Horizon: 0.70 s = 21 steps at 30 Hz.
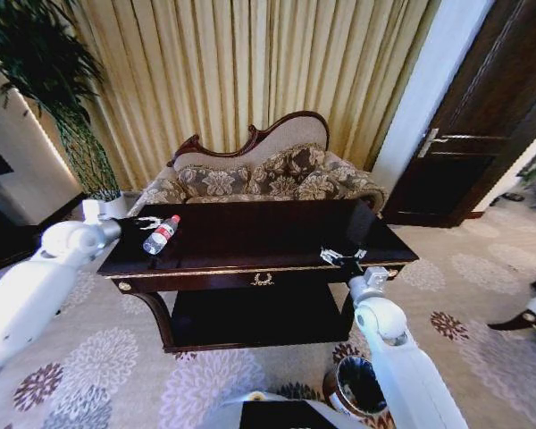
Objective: Move to the front of the table and place the trash on the table into the trash bin.
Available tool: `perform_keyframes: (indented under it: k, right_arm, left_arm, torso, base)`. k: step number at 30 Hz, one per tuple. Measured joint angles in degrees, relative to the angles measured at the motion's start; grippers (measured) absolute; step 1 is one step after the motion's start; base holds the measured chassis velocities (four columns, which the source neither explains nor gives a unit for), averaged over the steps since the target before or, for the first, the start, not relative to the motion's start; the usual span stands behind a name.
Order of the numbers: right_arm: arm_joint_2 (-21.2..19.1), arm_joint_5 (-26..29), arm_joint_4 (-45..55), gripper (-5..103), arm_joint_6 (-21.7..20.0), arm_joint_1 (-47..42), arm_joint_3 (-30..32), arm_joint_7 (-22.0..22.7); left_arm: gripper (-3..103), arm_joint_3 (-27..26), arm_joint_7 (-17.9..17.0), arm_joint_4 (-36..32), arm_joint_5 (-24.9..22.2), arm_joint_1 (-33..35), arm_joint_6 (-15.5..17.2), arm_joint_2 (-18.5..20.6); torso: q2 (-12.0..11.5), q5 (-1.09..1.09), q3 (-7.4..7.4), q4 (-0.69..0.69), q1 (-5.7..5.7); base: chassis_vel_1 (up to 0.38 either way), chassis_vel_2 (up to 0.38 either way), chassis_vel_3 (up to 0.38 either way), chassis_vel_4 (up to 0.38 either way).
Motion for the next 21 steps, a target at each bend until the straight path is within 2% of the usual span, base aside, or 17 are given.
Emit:
perform_keyframes:
  k: [4, 8, 21]
  right_arm:
    - [0.3, -0.1, -0.6, 100, 0.1, -0.2, 0.4, 0.0]
    - [0.9, -0.4, -1.6, 100, 0.7, -0.1, 0.4, 0.0]
    - [2.7, -1.9, -2.8, 100, 1.2, -0.2, -1.0, 0.0]
  left_arm:
    - [100, 0.5, -3.5, -1.4, -0.4, 0.6, 1.8, -0.5]
    - [100, -0.2, -4.5, -2.1, -0.3, 1.9, 2.0, -0.2]
    - [100, -3.4, -3.5, -1.5, 0.5, 5.9, 2.0, 0.2]
  torso:
    - [0.0, 0.0, 0.0, 0.05, 0.0]
    - [0.0, -0.01, -0.01, 0.05, -0.01]
    - [0.0, -0.02, 0.0, 0.05, -0.01]
  base:
    - [0.0, 0.0, 0.0, 0.0]
    - [0.0, 0.0, 0.0, 0.0]
    - [0.0, 0.0, 0.0, 0.0]
